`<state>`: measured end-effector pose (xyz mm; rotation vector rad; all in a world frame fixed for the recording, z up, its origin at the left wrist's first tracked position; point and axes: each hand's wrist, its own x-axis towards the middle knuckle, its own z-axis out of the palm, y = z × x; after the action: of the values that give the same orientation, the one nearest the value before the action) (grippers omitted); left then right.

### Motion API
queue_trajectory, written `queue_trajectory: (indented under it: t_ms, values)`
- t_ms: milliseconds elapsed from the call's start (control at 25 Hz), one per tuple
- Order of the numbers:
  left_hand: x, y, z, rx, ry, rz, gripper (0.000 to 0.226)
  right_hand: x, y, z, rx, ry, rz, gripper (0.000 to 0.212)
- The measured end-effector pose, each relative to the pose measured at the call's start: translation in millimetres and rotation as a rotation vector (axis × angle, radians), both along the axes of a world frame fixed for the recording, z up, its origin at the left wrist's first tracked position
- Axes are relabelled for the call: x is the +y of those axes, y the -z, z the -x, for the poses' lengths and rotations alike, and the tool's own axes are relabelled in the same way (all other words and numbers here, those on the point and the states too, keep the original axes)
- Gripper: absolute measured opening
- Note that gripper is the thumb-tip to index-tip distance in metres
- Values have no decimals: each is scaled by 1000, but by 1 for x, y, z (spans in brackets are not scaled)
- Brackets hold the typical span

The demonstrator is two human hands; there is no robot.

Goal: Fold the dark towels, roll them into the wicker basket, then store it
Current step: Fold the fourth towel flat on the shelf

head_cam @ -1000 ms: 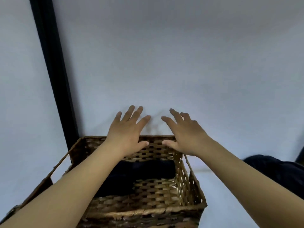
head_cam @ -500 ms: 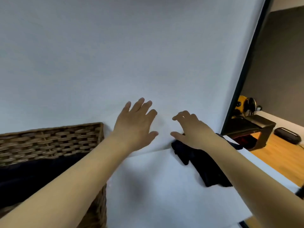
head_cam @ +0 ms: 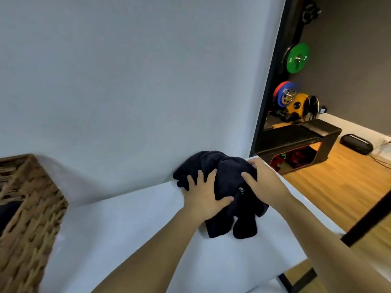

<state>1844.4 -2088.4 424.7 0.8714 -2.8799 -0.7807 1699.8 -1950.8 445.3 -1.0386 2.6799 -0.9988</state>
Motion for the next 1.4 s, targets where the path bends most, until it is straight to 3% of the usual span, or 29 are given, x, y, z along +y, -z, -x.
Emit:
queue_trajectory:
  t_ms: [200,360,560,600,680,800,920,1040,1120,1200,1280,1320,1400]
  values:
    - [9,11,32,311,72,-209,51,11,11,27,-177,195,241,9]
    - [-3,-5,37,460,-41,-399,17,15,6,35,-126,182,334,10]
    - [4,-51,27,623,19,-494,50,-9,-49,3,-173,-58,698,8]
    - [2,-65,26,663,45,-498,48,-14,-64,-4,-227,-119,778,8]
    - [-5,-93,21,705,50,-495,22,-21,-91,-17,-344,-208,894,10]
    - [-10,-110,9,759,4,-512,7,-29,-104,-32,-501,-328,943,12]
    - [-14,-106,-5,788,24,-678,32,-36,-104,-46,-615,-395,969,14]
    - [-22,-103,-19,752,-13,-612,9,-43,-106,-54,-523,-406,893,15]
    - [-32,-97,-32,763,-70,-600,20,-42,-94,-50,-402,-344,775,16]
    - [-43,-91,-54,824,-112,-662,20,-35,-66,-40,-132,-308,414,21]
    - [-57,-86,-77,867,-155,-745,21,-28,-36,-35,178,-292,-170,45]
    - [-66,-85,-87,866,-183,-770,22,-27,-23,-35,246,-250,-311,50]
    - [-77,-83,-102,831,-225,-781,23,-30,-12,-38,269,-159,-266,40]
